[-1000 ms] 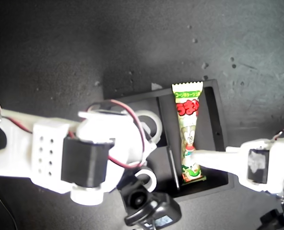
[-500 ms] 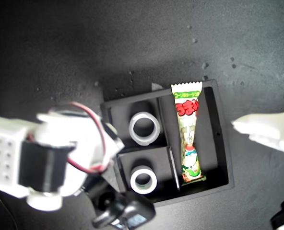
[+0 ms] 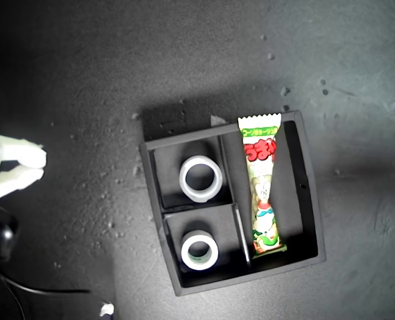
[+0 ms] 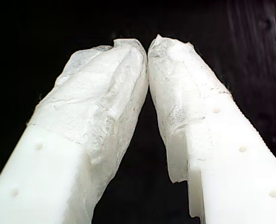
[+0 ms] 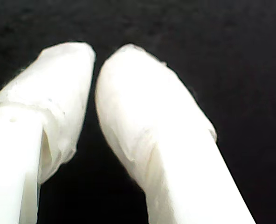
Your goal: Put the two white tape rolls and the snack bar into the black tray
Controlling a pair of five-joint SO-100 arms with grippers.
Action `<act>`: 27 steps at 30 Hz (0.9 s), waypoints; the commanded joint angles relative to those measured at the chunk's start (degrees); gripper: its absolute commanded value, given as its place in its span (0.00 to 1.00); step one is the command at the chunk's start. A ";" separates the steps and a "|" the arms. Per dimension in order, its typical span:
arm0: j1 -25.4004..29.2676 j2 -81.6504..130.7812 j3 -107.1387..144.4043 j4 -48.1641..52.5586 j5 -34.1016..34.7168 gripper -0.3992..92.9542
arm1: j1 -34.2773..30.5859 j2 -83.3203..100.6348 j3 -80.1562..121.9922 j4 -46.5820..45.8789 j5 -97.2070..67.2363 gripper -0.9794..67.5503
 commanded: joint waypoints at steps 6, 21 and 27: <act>3.87 6.77 13.89 -2.11 -1.23 0.00 | -0.62 15.12 36.04 -8.00 -7.91 0.01; 2.37 6.77 23.99 -4.22 -0.79 0.03 | 1.32 15.12 43.33 -3.96 -16.88 0.01; 2.29 6.77 23.99 1.32 1.58 0.03 | 1.67 15.12 43.33 1.32 -20.04 0.01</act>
